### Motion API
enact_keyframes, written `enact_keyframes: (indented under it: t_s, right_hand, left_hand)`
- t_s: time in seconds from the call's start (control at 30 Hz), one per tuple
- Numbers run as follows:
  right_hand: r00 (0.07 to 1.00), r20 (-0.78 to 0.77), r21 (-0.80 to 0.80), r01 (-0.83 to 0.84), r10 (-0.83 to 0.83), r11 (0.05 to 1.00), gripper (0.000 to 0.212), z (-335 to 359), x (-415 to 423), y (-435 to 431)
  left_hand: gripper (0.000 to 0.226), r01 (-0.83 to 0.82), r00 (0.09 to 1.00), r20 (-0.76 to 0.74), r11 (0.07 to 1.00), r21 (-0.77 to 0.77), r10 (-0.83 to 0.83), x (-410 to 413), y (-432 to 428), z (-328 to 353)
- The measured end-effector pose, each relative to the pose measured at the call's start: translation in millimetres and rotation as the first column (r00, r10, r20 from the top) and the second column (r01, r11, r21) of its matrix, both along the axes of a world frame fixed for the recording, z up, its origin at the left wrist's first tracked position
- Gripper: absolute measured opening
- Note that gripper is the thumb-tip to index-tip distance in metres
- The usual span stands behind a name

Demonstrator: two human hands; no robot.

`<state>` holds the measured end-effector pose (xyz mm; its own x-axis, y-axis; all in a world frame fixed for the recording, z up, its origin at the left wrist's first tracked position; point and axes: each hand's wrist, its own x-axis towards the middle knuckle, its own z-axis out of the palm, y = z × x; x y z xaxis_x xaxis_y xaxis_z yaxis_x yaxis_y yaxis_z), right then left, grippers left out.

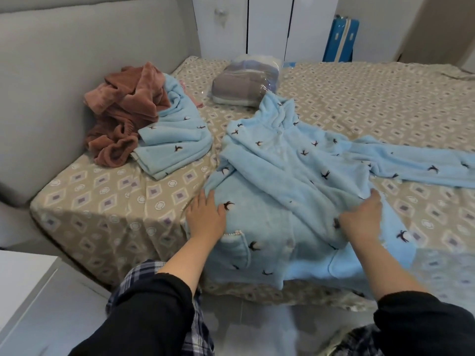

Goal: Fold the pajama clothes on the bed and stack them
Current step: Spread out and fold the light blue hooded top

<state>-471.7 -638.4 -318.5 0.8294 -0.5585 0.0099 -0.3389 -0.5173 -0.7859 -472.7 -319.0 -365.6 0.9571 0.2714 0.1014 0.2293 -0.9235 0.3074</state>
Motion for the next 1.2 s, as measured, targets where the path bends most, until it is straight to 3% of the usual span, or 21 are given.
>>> enact_keyframes:
  t_s: [0.07, 0.13, 0.23, 0.3, 0.4, 0.5, 0.53, 0.6, 0.63, 0.7, 0.77, 0.83, 0.87, 0.9, 1.0, 1.03, 1.07, 1.1, 1.13, 1.17, 1.2]
  right_hand:
    - [0.994, -0.013, -0.321, -0.104, 0.105, 0.942, 0.082, -1, -1, 8]
    - [0.977, -0.06, -0.384, -0.211, 0.203, 0.899, 0.074, -6, 1, 13]
    - [0.954, -0.221, -0.396, -0.277, 0.201, 0.876, 0.059, -16, 4, 13]
    - [0.951, -0.264, -0.399, -0.261, 0.163, 0.879, 0.055, -17, 8, 5]
    - [0.95, -0.272, -0.317, -0.237, 0.151, 0.918, 0.051, -13, 18, -7]
    - [0.916, -0.371, -0.296, -0.27, 0.15, 0.916, 0.033, -3, 23, -7]
    - [0.898, -0.41, -0.264, -0.284, 0.16, 0.922, 0.025, 3, 24, -5]
    - [0.871, -0.435, -0.149, -0.32, 0.229, 0.936, 0.018, 11, 29, -4]
    - [0.874, -0.394, -0.071, -0.337, 0.284, 0.939, 0.021, 15, 30, -6]
    - [0.902, -0.233, 0.183, -0.325, 0.362, 0.928, 0.02, 24, 27, -11]
    - [0.903, -0.132, 0.442, -0.316, 0.409, 0.84, 0.024, 32, 20, -20]
    - [0.853, -0.122, 0.608, -0.34, 0.508, 0.717, 0.038, 39, 14, -27]
    - [0.834, -0.104, 0.678, -0.34, 0.542, 0.652, 0.045, 40, 12, -29]
    - [0.83, -0.074, 0.738, -0.327, 0.552, 0.59, 0.049, 42, 12, -31]
    - [0.844, 0.07, 0.886, -0.297, 0.531, 0.355, 0.047, 47, 9, -47]
    - [0.862, 0.094, 0.916, -0.271, 0.499, 0.296, 0.046, 46, 8, -56]
    - [0.873, 0.072, 0.92, -0.245, 0.483, 0.306, 0.046, 47, 6, -63]
    - [0.88, -0.039, 0.864, -0.208, 0.473, 0.459, 0.046, 46, 5, -69]
    - [0.86, -0.221, 0.679, -0.202, 0.459, 0.706, 0.046, 44, 3, -73]
    - [0.798, -0.449, 0.339, -0.264, 0.402, 0.903, 0.044, 41, 1, -75]
    - [0.727, -0.618, -0.004, -0.383, 0.299, 0.924, 0.042, 38, 0, -74]
  left_hand:
    - [0.048, -0.09, 0.994, 0.048, 0.984, -0.152, 0.098, 5, 3, 10]
    - [0.047, -0.175, 0.982, 0.006, 0.927, -0.331, 0.188, 13, 11, 20]
    - [0.03, -0.156, 0.988, -0.067, 0.88, -0.448, 0.141, 28, 33, 36]
    - [0.011, -0.178, 0.98, 0.009, 0.884, -0.432, 0.201, 28, 52, 40]
    - [0.007, -0.286, 0.953, -0.005, 0.892, -0.351, 0.304, 21, 67, 36]
    - [0.045, -0.18, 0.98, 0.088, 0.983, 0.022, 0.178, 25, 49, 31]
    - [0.054, -0.083, 0.983, 0.169, 0.996, 0.046, 0.074, 28, 36, 32]
    - [0.055, 0.148, 0.967, 0.233, 0.972, -0.185, -0.103, 32, 7, 34]
    - [0.052, 0.194, 0.971, 0.205, 0.903, -0.384, -0.121, 34, -7, 35]
    - [0.054, 0.07, 0.996, 0.084, 0.672, -0.738, -0.011, 33, -33, 40]
    - [0.058, -0.118, 0.988, -0.087, 0.253, -0.96, 0.131, 38, -52, 49]
    - [0.038, -0.259, 0.962, -0.27, -0.203, -0.944, 0.029, 44, -69, 60]
    - [0.022, -0.32, 0.946, -0.32, -0.303, -0.898, -0.05, 43, -78, 67]
    - [0.013, -0.362, 0.932, -0.346, -0.327, -0.873, -0.107, 43, -87, 70]
    - [0.016, -0.391, 0.92, -0.361, -0.278, -0.878, -0.152, 39, -102, 73]
    - [0.016, -0.394, 0.919, -0.356, -0.318, -0.862, -0.172, 37, -101, 74]
    - [0.015, -0.405, 0.914, -0.349, -0.376, -0.834, -0.208, 33, -98, 73]
    - [0.016, -0.432, 0.899, -0.354, -0.388, -0.814, -0.257, 27, -94, 73]
    - [0.02, -0.475, 0.87, -0.38, -0.327, -0.817, -0.315, 21, -89, 70]
    - [0.024, -0.503, 0.832, -0.416, -0.185, -0.844, -0.367, 16, -85, 66]
    - [0.025, -0.498, 0.8, -0.447, -0.028, -0.867, -0.4, 12, -82, 64]
